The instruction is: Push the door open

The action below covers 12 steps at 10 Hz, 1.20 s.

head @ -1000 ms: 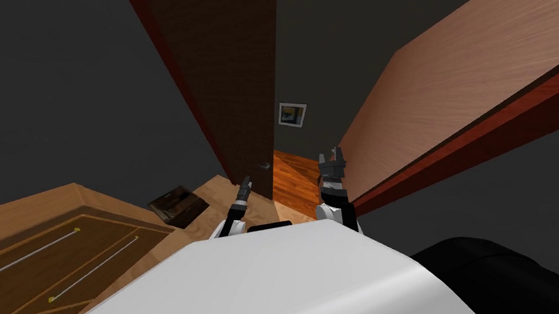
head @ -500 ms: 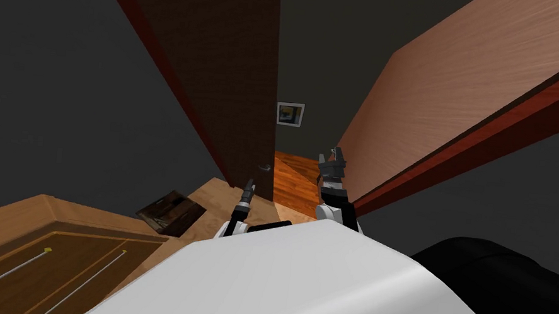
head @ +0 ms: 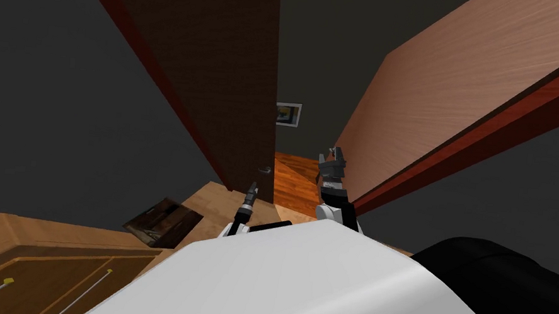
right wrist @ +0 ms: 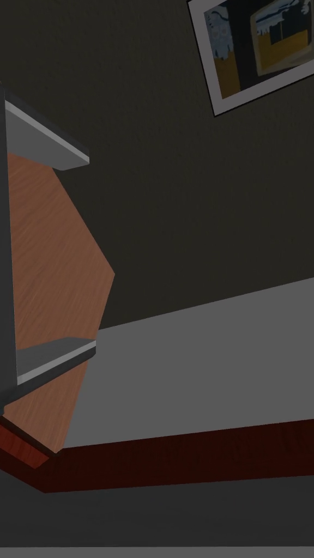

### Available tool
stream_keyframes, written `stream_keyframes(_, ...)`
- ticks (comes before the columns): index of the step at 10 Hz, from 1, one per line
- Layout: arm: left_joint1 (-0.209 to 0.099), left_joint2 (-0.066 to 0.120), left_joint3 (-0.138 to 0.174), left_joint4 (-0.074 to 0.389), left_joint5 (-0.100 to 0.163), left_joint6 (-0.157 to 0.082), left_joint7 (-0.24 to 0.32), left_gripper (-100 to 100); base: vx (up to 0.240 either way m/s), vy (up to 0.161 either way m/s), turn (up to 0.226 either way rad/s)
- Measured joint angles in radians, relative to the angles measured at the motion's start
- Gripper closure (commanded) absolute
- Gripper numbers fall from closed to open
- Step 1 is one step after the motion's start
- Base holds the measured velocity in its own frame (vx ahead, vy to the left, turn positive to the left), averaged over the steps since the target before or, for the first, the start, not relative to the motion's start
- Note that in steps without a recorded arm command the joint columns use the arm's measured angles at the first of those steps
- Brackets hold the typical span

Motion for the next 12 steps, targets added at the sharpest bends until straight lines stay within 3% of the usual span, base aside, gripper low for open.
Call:
stream_keyframes(9,-0.062,-0.011,-0.051,0.184,-0.004,-0.045,0.022,-100,0.068,0.063,-0.06)
stream_keyframes(12,-0.068,-0.008,-0.046,0.195,-0.003,-0.048,0.022,-100,0.153,-0.059,-0.031)
